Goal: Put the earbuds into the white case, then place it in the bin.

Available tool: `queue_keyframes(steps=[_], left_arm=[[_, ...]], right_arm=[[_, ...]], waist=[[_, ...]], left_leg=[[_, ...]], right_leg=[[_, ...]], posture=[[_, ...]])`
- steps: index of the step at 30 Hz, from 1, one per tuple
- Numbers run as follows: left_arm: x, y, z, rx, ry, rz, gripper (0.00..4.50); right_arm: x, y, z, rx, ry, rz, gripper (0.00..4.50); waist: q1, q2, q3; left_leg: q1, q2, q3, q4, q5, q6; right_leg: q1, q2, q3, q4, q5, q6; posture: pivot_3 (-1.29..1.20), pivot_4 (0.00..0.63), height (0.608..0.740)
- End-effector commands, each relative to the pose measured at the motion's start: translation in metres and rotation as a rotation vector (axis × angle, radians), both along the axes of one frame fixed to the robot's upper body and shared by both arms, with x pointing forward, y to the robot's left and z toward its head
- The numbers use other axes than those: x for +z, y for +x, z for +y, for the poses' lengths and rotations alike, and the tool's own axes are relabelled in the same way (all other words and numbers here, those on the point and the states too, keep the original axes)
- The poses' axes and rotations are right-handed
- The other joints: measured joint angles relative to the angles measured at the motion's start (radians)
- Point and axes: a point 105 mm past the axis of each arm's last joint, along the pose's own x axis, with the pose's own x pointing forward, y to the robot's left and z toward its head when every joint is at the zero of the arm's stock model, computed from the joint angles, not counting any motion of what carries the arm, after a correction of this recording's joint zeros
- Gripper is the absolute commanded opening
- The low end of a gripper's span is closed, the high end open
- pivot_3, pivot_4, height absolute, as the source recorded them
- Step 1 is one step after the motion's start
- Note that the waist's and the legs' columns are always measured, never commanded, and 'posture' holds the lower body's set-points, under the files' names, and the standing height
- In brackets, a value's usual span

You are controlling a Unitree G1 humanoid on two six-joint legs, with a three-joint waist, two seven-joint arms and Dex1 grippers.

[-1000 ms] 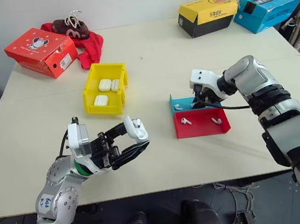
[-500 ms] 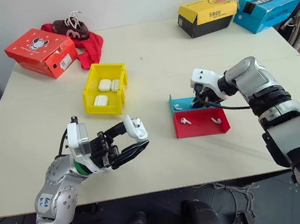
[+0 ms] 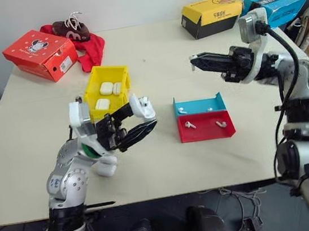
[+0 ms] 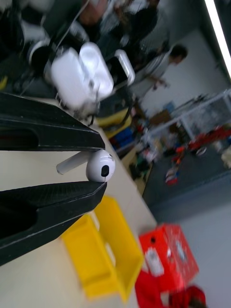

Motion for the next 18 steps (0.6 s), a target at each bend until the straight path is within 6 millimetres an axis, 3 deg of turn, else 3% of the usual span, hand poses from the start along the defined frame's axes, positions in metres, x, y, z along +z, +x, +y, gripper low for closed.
queue_keyframes(steps=[1, 6, 18], left_arm=[[0.006, 0.003, -0.008, 0.016, 0.009, -0.049, 2.81], [0.008, 0.010, -0.016, 0.031, -0.001, -0.056, 2.81], [0.007, 0.006, -0.023, 0.010, -0.024, -0.054, 2.81]], right_arm=[[0.016, -0.035, 0.018, 0.081, 0.041, -0.053, 0.62], [0.005, -0.050, 0.034, 0.087, 0.026, -0.052, 0.62], [-0.011, -0.043, 0.038, 0.016, 0.016, -0.035, 0.62]], waist=[[0.000, 0.000, 0.000], [0.006, 0.000, 0.000], [0.001, -0.001, 0.000]], left_leg=[[0.000, 0.000, 0.000, 0.000, 0.000, 0.000], [-0.001, -0.002, 0.000, 0.000, 0.000, 0.001], [-0.001, -0.003, 0.001, 0.000, -0.001, 0.003]], right_leg=[[0.000, 0.000, 0.000, 0.000, 0.000, 0.000], [0.000, -0.001, 0.000, 0.000, 0.000, 0.000], [-0.001, 0.001, 0.000, 0.000, 0.000, 0.000]], posture=[[0.00, 0.150, 0.740], [0.00, 0.150, 0.740], [0.00, 0.150, 0.740]])
